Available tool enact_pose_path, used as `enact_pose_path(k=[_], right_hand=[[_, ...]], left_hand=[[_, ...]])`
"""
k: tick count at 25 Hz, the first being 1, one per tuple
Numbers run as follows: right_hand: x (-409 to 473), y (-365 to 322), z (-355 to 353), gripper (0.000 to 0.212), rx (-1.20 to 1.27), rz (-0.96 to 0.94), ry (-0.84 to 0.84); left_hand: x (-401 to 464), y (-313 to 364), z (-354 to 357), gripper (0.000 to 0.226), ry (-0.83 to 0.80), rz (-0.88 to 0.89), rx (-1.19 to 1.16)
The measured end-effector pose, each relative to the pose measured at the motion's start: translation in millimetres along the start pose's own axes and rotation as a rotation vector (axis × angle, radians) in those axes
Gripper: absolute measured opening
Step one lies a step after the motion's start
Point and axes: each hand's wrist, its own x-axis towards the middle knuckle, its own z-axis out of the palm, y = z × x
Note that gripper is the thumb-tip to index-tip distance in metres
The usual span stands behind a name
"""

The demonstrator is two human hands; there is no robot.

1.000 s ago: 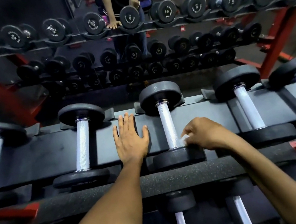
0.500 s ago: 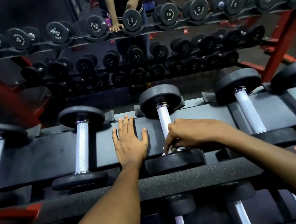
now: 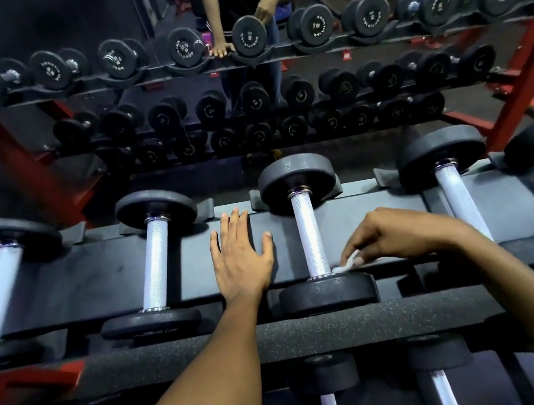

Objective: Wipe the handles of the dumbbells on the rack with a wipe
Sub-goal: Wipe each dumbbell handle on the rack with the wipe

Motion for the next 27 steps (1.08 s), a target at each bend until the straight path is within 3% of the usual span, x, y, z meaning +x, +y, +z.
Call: enact_pose_path(k=[2,5,7,12,15,20,22,25,27], right_hand=[[12,16,10,0.026,0.046,0.181,0.123],[34,9,55,0.039,0.774,0.162,-0.058],[41,25,58,0.052,1.036,0.105,-0.160],[48,50,55,0.061,1.138,0.053,-0.313],[52,34,59,0.069,1.077,0.087,-0.308],[42,34,42,0.037,1.201,0.148,-0.271],[51,30,34,0.021,1.234,0.207,-0.146],[76,19,8,0.020,1.420,0.266,0.220],[73,19,9,0.020,1.478,0.262,0.207]], left_hand=[[0,1,0,0.061,-0.003,0.002,-0.001],[1,1,-1,0.061,-0.001,-0.001,0.006],[1,2,-1,0.061,-0.010,0.001,0.010],[1,2,-1,0.061,-0.017,-0.003,0.014],[-1,3,-3,0.061,-0.022,-0.012,0.002],[-1,3,-4,0.060,-0.014,-0.008,-0.012],[-1,4,-4,0.059,-0.018,-0.011,-0.013],[0,4,-5,0.059,-0.015,-0.008,-0.009],[-2,4,-5,0.059,-0.017,-0.015,-0.011]])
